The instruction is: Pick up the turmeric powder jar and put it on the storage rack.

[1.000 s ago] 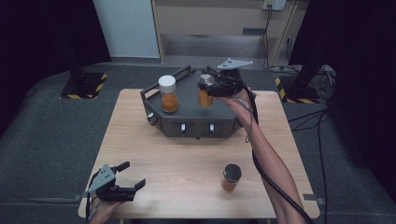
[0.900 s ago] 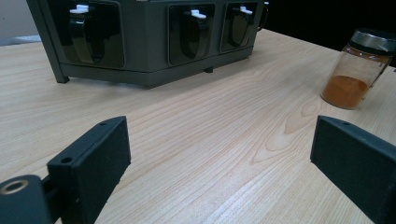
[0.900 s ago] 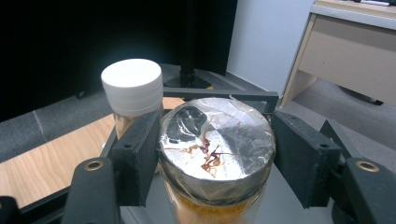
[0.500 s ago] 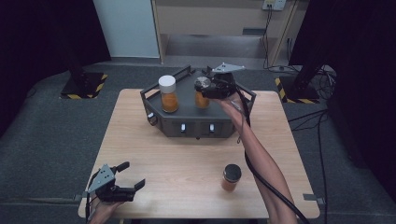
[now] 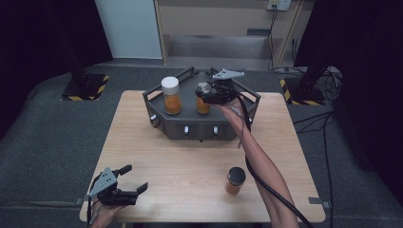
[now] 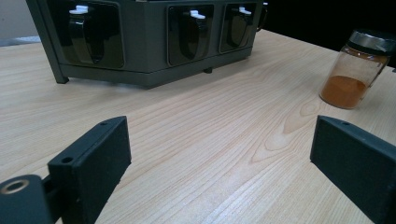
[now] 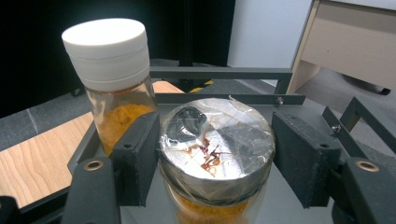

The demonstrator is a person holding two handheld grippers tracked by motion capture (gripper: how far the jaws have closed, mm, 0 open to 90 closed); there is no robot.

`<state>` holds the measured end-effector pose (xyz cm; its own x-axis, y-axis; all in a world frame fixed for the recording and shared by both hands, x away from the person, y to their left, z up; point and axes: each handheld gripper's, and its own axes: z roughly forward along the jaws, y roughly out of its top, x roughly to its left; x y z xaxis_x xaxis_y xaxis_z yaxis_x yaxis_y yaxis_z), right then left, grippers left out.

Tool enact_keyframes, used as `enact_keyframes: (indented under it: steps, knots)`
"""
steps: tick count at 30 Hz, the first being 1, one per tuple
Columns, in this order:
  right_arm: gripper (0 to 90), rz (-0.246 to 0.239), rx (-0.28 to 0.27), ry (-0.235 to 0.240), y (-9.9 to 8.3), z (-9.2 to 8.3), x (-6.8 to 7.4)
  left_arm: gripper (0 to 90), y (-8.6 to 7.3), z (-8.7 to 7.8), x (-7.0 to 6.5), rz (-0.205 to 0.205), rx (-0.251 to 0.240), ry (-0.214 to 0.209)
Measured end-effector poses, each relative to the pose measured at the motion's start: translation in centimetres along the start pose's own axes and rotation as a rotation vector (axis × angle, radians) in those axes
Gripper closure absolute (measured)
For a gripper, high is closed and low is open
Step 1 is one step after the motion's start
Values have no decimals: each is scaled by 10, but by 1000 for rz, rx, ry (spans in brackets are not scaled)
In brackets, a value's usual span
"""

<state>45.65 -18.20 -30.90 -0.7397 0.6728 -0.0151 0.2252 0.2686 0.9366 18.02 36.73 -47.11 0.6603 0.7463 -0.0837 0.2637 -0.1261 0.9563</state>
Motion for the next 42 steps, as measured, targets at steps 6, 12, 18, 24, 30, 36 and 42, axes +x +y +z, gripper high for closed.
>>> enact_keyframes:
  steps: [6, 12, 18, 24, 30, 36, 42]
  knots:
    - [347, -5, 3, 10, -3, 3, -1, 41, 0, 0, 0, 1, 0, 0]
    - [346, 11, -11, 14, -10, 3, -5, 42, 0, 0, 0, 2, 0, 0]
    - [345, 16, -11, 21, -11, 3, -5, 42, 0, 0, 0, 3, -1, -1]
    - [344, 21, -14, 19, -12, 3, -5, 42, 0, 0, 0, 3, -2, 0]
    - [338, 29, -8, 14, -11, 3, -4, 42, 0, 0, 0, 0, -6, -3]
    - [304, 28, -26, 17, -6, -3, -5, 41, -1, -1, 0, -4, -10, -2]
    - [221, 19, -66, 19, -2, -16, -7, 42, -1, -1, 0, -1, -8, -2]
